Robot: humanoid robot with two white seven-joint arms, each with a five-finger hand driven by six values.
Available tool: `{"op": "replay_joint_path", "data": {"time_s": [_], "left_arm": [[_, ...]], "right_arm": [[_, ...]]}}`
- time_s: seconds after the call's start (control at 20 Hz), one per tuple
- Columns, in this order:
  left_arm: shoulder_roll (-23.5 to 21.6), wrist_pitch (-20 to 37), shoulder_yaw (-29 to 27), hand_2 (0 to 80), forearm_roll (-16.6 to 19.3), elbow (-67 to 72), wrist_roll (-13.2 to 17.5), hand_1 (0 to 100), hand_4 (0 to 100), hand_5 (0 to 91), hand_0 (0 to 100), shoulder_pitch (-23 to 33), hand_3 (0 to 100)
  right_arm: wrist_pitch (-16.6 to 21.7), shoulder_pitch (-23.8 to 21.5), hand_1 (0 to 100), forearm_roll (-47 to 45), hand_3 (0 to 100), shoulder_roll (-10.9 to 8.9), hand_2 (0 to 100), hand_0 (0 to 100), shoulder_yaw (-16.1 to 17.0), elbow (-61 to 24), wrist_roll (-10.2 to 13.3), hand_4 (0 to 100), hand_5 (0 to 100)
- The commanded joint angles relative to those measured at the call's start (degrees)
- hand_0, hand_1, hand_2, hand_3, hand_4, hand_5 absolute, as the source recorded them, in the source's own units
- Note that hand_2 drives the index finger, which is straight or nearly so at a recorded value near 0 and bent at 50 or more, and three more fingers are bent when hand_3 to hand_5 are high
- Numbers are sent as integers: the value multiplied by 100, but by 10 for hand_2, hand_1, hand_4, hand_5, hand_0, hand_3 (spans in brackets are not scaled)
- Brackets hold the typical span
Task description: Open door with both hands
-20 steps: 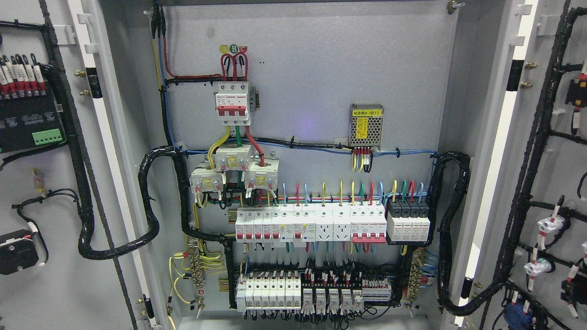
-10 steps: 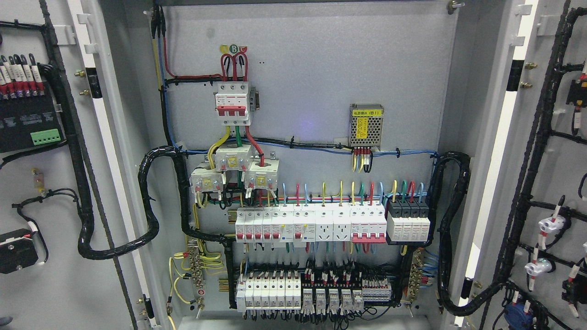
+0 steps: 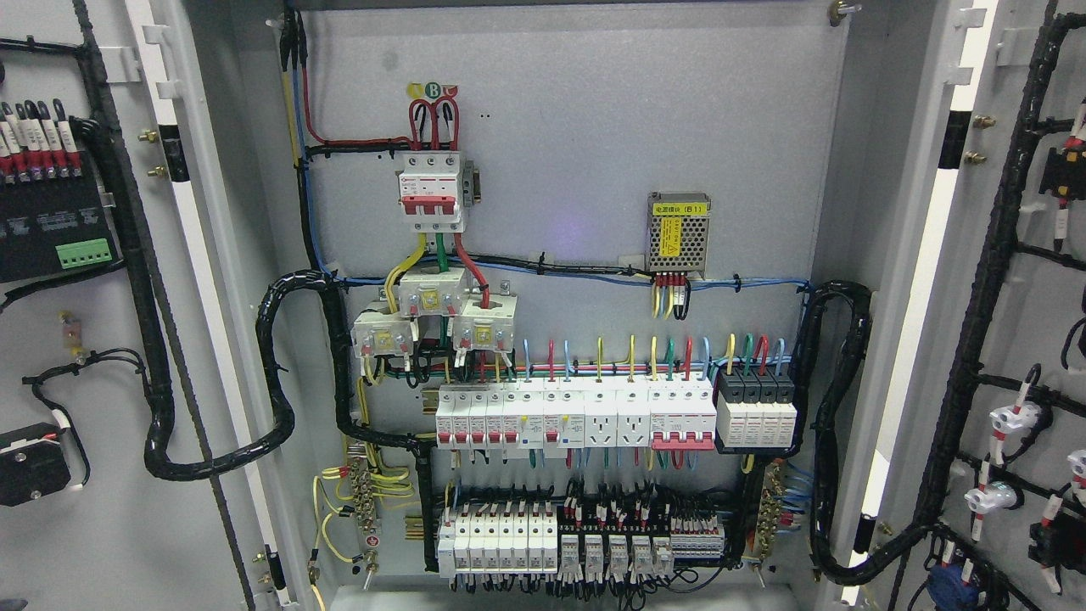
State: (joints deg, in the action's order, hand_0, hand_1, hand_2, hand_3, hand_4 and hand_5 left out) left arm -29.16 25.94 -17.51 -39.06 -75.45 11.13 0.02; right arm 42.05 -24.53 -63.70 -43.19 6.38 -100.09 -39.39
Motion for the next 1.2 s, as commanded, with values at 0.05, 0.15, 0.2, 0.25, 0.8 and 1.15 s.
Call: {"op": "replay_joint_path", "data": {"time_s": [0.05, 0.15, 0.2, 0.25, 0.8, 1.15], "left_arm": [[-2, -2, 10, 0, -23, 4, 3, 0, 32, 0, 0, -11, 0], [-11, -2, 10, 0, -32, -31, 3, 0, 32, 0, 0, -19, 0], [-2, -2, 10, 0, -32, -74, 3, 0, 32, 0, 0, -37, 0], [-2, -2, 19, 0, -32, -110, 3, 0, 32, 0, 0, -28, 0], [103, 60, 238, 0, -23, -1190, -6, 0, 33, 0, 0, 454, 0], [253, 261, 651, 0, 30, -1902, -23, 0, 32, 0, 0, 1157, 0]], "right_arm": [[5, -52, 0, 68, 0, 3, 0, 0, -610, -556, 1, 0, 0], [5, -52, 0, 251, 0, 29, 0, 0, -962, -547, 18, 0, 0], [5, -52, 0, 322, 0, 38, 0, 0, -1094, -547, 19, 0, 0], [5, -43, 0, 366, 0, 47, 0, 0, -1217, -547, 27, 0, 0], [-4, 18, 0, 973, 0, 627, 0, 0, -2439, -178, 299, 0, 0], [-4, -26, 0, 1386, 0, 952, 0, 0, -2695, -55, 317, 0, 0]]}}
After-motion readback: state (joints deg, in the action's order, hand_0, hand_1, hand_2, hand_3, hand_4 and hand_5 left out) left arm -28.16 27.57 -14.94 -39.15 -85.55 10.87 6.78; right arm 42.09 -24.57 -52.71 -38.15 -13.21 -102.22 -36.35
